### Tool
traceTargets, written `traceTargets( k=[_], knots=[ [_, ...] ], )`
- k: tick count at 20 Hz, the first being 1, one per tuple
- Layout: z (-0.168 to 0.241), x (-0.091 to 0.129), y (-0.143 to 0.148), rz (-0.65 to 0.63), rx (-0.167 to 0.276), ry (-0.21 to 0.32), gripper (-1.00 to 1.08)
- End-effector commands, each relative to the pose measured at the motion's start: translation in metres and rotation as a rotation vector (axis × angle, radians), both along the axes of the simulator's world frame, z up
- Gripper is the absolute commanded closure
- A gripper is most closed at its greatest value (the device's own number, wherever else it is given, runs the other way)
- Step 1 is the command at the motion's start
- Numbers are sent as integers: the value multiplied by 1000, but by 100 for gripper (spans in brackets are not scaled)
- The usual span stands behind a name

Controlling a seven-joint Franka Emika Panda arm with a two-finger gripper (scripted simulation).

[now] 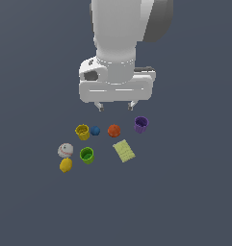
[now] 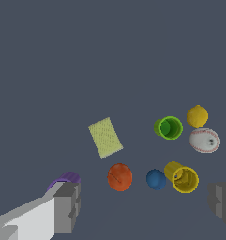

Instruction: Pick up a designated object from a clutter of objects.

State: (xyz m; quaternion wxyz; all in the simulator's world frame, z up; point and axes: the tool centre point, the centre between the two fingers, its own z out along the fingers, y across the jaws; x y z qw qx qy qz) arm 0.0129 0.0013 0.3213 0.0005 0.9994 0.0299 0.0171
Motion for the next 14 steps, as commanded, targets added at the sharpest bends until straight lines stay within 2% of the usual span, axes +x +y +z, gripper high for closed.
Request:
traceTargets(
  k=[1,7,14],
  knots=[
    [-14,3,2,22,-3,3,-92],
    [-64,13,9,105,-10,9,-92],
    [-147,17,22,245,-16,20,-92]
  ],
)
